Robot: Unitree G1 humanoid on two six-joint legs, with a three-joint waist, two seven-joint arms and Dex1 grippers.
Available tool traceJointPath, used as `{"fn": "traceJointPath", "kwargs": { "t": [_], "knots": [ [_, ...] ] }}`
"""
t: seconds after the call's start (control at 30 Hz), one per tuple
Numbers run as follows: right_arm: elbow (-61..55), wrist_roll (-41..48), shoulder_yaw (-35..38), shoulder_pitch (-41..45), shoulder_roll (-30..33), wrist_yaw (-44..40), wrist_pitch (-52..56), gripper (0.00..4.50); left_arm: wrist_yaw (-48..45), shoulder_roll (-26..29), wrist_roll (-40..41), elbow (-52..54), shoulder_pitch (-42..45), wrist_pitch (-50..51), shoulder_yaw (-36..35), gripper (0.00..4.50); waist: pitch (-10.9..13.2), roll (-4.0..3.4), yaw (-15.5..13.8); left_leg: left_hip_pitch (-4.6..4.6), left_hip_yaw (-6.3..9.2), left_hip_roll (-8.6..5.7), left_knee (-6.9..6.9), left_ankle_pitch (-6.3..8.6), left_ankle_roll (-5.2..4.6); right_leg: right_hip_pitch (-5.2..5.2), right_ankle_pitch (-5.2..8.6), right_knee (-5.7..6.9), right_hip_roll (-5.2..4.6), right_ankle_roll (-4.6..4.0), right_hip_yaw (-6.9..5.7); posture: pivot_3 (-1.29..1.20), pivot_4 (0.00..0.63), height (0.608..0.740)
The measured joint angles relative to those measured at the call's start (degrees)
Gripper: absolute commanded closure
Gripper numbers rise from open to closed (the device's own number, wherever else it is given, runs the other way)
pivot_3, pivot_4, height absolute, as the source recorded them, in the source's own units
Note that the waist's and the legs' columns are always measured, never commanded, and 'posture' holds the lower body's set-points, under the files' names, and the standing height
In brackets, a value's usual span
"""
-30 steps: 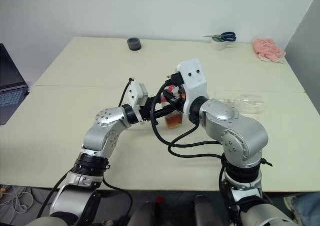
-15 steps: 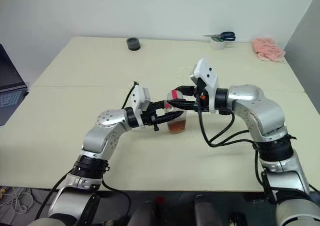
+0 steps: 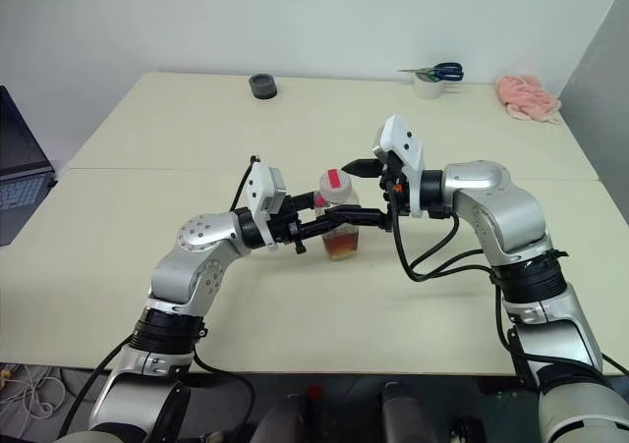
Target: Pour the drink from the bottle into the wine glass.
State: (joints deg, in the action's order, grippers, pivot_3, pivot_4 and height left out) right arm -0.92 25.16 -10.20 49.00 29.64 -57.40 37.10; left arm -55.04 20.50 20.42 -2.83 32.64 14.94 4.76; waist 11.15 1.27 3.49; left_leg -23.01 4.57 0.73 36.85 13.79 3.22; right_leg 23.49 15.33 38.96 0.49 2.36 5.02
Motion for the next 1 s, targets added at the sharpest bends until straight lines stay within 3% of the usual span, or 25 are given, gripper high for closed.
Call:
{"fn": "traceJointPath", "kwargs": {
  "t": [0.47,0.67,1.0],
  "knots": [
    [-11.79,4.56,4.56,-0.62,-3.98,10.75,9.90,0.00,-0.65,-0.80,-0.05,-1.40,0.76,-0.02,0.01,2.78,0.00,0.00,-0.08,0.02,0.00,0.02,0.00,0.00,0.00,0.00,0.00,0.03,0.02,0.00,0.01,0.00,0.150,0.740],
    [-11.08,3.02,3.99,-0.61,-8.14,16.65,11.37,0.00,-0.72,-1.54,-0.07,-1.87,1.19,-0.05,0.04,2.78,0.00,0.00,-0.26,0.00,-0.01,-0.01,0.02,0.00,0.00,0.00,0.00,0.01,0.00,0.00,0.01,0.00,0.150,0.740],
    [-5.43,0.17,3.15,0.07,-9.56,18.52,9.17,0.00,-0.61,-1.55,-0.11,-1.88,1.38,-0.11,0.03,2.78,0.00,0.00,-0.23,0.00,0.01,0.00,0.01,0.00,0.00,0.00,-0.01,0.02,0.00,-0.01,-0.02,0.00,0.150,0.740]
  ]
}}
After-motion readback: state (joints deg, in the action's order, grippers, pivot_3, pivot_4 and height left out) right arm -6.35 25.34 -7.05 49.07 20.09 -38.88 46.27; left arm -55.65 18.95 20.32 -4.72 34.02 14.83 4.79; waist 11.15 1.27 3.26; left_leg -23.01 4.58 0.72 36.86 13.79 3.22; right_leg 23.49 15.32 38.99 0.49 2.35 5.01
